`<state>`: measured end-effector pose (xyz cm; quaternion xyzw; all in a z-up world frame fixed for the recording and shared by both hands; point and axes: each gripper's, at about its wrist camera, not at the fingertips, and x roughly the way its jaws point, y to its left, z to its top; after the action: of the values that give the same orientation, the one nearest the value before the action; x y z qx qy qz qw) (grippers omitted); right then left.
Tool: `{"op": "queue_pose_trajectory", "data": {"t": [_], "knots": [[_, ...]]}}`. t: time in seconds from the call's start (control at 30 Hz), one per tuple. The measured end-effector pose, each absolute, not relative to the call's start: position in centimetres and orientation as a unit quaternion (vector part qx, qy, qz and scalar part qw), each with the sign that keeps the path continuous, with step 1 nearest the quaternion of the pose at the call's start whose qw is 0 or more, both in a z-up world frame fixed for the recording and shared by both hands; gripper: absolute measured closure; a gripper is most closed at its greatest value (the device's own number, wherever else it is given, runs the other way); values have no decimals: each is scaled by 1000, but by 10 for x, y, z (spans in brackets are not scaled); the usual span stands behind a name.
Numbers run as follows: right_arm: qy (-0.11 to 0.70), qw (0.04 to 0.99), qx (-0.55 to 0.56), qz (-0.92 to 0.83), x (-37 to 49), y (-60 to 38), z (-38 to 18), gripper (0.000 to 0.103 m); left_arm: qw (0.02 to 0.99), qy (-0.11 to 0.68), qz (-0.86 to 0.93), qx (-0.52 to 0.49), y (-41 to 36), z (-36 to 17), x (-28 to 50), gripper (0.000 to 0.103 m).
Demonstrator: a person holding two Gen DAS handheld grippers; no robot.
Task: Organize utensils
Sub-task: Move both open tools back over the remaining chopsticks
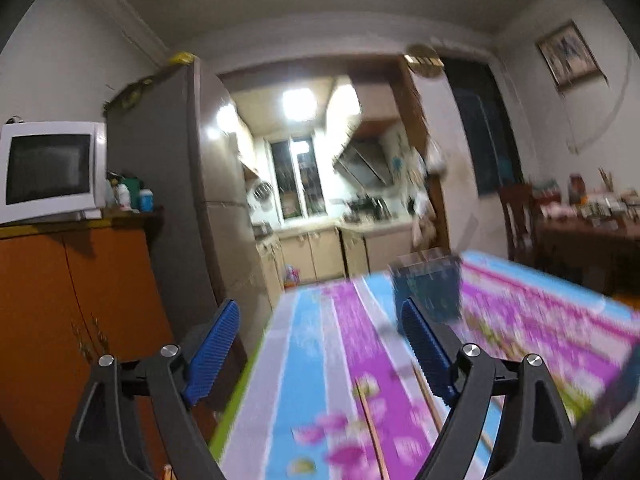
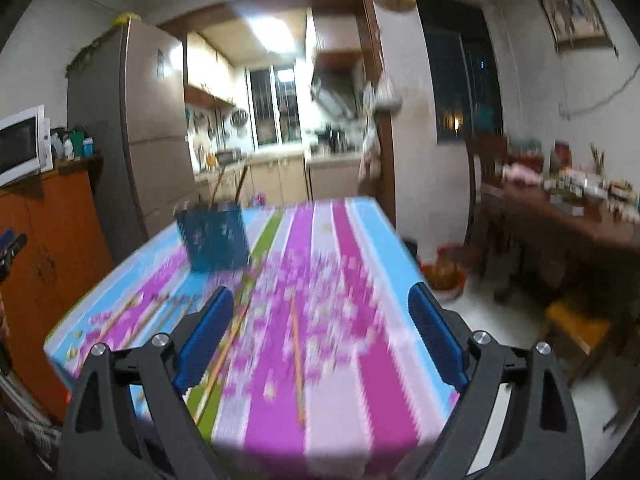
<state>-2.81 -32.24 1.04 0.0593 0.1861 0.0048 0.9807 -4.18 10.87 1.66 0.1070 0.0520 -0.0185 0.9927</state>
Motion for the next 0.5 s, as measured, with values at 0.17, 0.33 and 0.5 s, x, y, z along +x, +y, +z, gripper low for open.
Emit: {"op": "queue_pose_trajectory", "data": {"t": [0.17,0.33,0.5], "knots": [[231,969,76,34,-36,-290,-31,22,989,107,-45,87,99,-32,-68,20],[238,968,37,63,-51,-249,-52,38,984,150,-64,72,86,-71,-85,22],[218,972,-47,79,-61,-204,-58,64,976,164,-82,117,59,-98,-93,31]]}}
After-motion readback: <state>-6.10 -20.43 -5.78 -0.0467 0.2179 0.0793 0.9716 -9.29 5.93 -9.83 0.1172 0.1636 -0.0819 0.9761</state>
